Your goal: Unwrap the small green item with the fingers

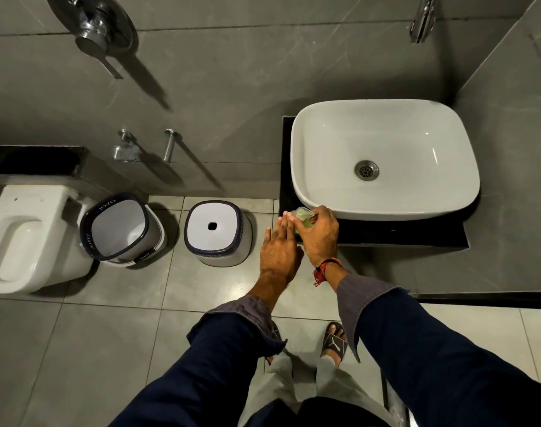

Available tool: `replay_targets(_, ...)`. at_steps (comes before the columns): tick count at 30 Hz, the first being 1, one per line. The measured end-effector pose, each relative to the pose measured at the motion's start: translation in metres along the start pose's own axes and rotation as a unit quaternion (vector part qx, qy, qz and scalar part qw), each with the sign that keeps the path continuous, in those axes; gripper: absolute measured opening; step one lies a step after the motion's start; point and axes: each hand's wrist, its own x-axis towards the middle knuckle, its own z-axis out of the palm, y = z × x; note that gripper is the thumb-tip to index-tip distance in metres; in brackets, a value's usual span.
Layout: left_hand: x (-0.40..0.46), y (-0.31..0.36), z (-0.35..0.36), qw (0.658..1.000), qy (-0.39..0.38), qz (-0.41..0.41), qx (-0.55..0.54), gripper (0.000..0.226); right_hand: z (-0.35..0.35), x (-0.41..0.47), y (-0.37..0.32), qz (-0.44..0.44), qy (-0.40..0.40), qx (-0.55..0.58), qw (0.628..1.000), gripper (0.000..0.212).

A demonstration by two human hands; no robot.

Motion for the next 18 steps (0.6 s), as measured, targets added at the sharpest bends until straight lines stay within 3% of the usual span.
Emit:
replay_targets(5, -0.0013, -0.0003, -0.0005, 1.0, 0.003, 0.008, 0.001, 0.081, -0.0003, -0.0071, 0.001, -0.037, -0.021, 0.01, 0.999, 0.051)
replay_targets(11, -0.0016, 0.0006, -0.0008, 1.0, 0.003, 0.004, 0.004, 0.08, 0.0018, -0.001, -0.0008, -0.026, 0.001, 0.014, 1.0, 0.029)
replay_targets(18, -0.002, -0.0001, -0.0009, 1.0, 0.007, 0.008, 0.002, 0.079, 0.0032, -0.0052, -0.0028, -0.036, -0.004, -0.006, 0.999, 0.041)
